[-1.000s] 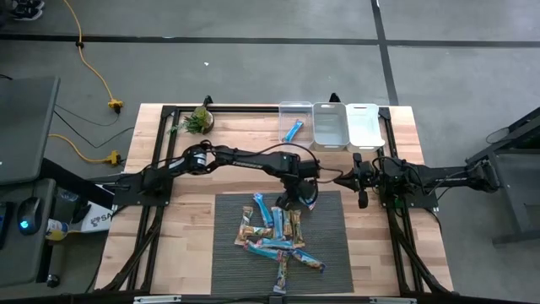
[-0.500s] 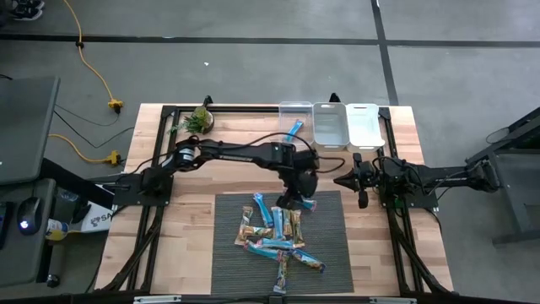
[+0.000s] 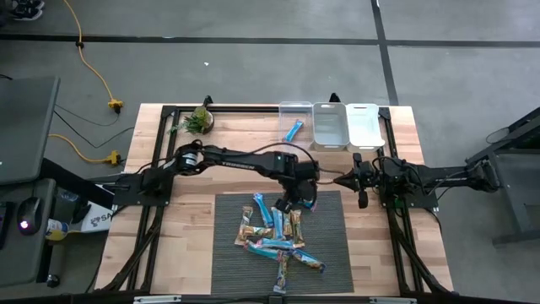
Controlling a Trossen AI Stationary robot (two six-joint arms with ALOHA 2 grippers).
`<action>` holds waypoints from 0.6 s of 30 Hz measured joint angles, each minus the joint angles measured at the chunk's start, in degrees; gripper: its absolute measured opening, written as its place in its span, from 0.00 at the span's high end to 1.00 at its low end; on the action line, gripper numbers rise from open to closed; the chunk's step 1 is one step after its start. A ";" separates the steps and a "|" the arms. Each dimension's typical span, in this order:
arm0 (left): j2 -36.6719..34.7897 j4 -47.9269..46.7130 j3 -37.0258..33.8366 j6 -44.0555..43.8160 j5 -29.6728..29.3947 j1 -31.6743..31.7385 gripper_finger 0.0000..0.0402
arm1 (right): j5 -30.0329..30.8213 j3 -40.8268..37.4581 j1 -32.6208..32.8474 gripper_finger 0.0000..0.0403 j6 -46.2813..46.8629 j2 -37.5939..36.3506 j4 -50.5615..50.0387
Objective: Pick and place Granola Bars by type
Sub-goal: Put the red granola bar into the transparent bin
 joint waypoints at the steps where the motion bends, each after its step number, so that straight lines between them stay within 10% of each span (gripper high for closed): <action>1: 0.53 -0.19 0.00 0.55 -0.70 -0.26 0.74 | 0.00 0.00 0.01 1.00 0.00 0.00 -0.02; 18: 2.94 -0.07 0.07 2.74 -6.66 -1.34 0.62 | 0.00 0.00 0.00 1.00 0.00 0.01 -0.02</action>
